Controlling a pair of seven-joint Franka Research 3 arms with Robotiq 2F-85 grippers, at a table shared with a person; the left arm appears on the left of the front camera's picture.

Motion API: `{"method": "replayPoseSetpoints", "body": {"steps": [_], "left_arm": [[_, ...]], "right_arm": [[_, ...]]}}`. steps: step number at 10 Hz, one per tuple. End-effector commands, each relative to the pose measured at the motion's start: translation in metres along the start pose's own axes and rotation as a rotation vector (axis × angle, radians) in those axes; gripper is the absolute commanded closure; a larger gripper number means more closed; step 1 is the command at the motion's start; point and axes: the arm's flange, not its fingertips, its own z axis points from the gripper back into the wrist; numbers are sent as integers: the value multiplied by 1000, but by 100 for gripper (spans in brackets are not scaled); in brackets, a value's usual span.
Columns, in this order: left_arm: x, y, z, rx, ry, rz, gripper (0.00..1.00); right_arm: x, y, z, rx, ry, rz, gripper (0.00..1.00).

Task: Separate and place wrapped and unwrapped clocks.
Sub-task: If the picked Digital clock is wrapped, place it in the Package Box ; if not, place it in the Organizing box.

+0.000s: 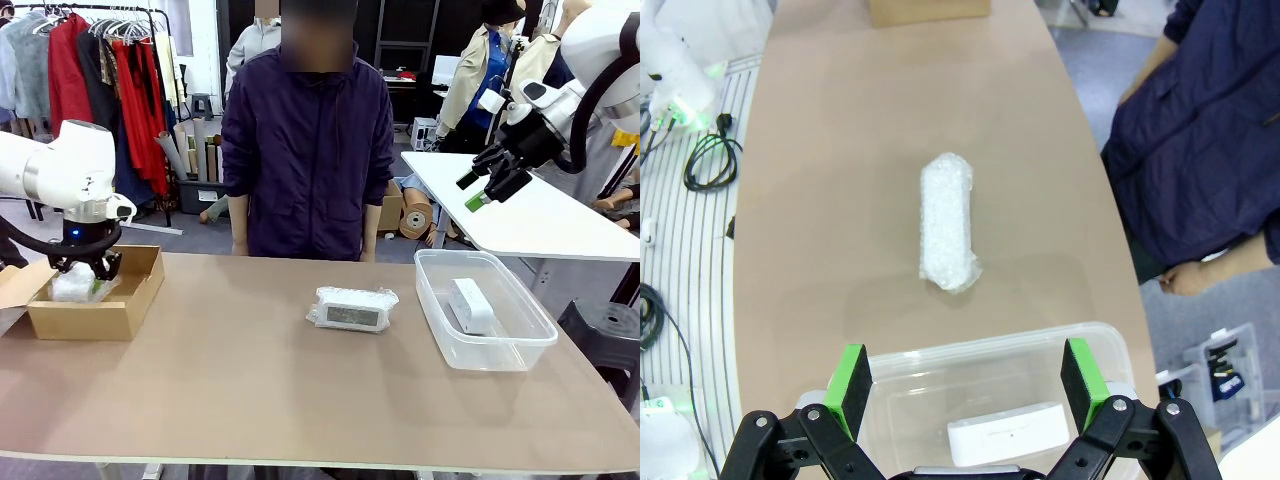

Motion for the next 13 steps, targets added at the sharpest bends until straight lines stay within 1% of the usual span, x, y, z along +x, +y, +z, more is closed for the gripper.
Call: {"method": "replayPoseSetpoints", "body": {"steps": [1,2,3,7,8,11,13], "left_arm": [[3,6,-2,-9,21,4,100],[4,4,-5,-13,29,0,100],[5,4,-8,-16,35,-9,88],[5,6,-4,-37,25,-6,12],[5,6,-3,-43,25,-11,0],[4,6,8,-80,5,-27,0],[0,4,29,-120,-19,-72,0]], "right_arm": [[2,-1,2,2,-3,4,0],[2,-1,2,2,-3,4,0],[2,-1,2,2,-3,4,0],[2,-1,2,2,-3,4,0],[2,-1,2,2,-3,4,0],[2,-1,2,2,-3,4,0],[2,-1,2,2,-3,4,0]]}}
